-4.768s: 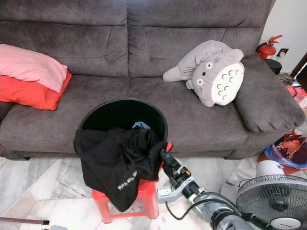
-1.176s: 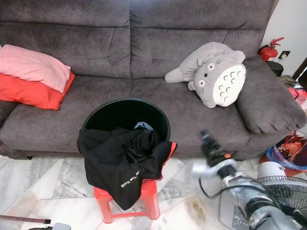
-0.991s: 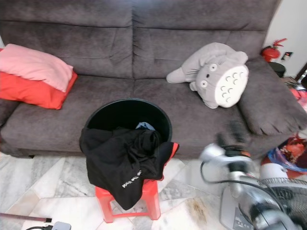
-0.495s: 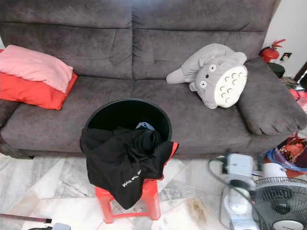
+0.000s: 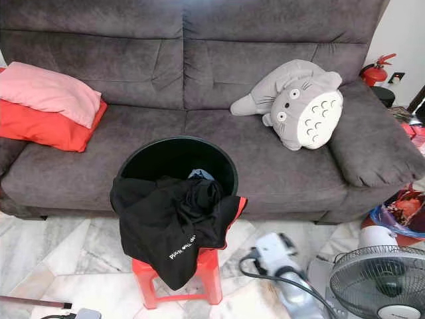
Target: Hang hanger
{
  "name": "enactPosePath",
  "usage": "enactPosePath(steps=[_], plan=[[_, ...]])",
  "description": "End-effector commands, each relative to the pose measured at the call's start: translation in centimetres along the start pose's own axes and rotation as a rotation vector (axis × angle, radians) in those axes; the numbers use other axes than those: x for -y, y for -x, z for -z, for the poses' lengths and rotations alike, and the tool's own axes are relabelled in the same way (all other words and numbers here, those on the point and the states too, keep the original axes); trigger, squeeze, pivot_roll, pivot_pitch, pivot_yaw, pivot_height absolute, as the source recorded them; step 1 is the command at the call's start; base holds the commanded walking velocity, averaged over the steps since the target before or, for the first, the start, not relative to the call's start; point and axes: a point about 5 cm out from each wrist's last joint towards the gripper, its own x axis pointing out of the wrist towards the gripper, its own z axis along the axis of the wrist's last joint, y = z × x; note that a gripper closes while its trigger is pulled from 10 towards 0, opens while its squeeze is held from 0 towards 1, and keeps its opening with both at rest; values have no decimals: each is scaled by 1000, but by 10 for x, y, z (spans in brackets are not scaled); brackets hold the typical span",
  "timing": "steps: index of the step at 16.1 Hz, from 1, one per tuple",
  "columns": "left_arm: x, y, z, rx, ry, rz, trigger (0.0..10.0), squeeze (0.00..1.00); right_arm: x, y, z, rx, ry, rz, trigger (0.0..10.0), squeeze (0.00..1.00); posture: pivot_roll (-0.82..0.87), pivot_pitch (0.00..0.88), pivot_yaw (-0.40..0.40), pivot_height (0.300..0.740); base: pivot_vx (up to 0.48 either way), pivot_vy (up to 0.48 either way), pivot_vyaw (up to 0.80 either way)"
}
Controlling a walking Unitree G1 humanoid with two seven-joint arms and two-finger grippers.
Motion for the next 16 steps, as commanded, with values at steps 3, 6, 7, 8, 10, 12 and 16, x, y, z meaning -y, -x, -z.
enactPosePath(steps=[3, 6, 7, 8, 10, 12, 16], plan=[[-2, 4, 12, -36, -1, -8, 10000, 0, -12, -6, -20, 84, 19, -184, 10000, 0, 21, 177, 6, 740, 0, 0, 0], [-6, 4, 13, -47, 1, -16, 10000, 0, -7, 0, -33, 241, -88, -83, 10000, 0, 12, 178, 4, 740, 0, 0, 0], [-6, 4, 13, -48, 1, -16, 10000, 0, -8, 1, -29, 228, -87, -73, 10000, 0, 6, 179, 4, 740, 0, 0, 0], [-6, 5, 14, -54, -4, -10, 10000, 0, -18, 10, -12, 201, -113, -62, 10000, 0, 1, 180, 6, 740, 0, 0, 0], [-4, 5, 16, -59, -9, 0, 10000, 0, -40, 31, 22, 120, -183, -59, 10000, 0, -3, 178, 0, 740, 0, 0, 0], [-4, 5, 15, -57, -9, 2, 10000, 0, -47, 49, 41, 60, -173, 20, 10000, 0, -13, 175, -3, 740, 0, 0, 0], [-1, 4, 14, -54, -9, 8, 10000, 0, -9, 73, -76, 666, 13, 129, 10000, 0, -22, 168, -9, 740, 0, 0, 0]])
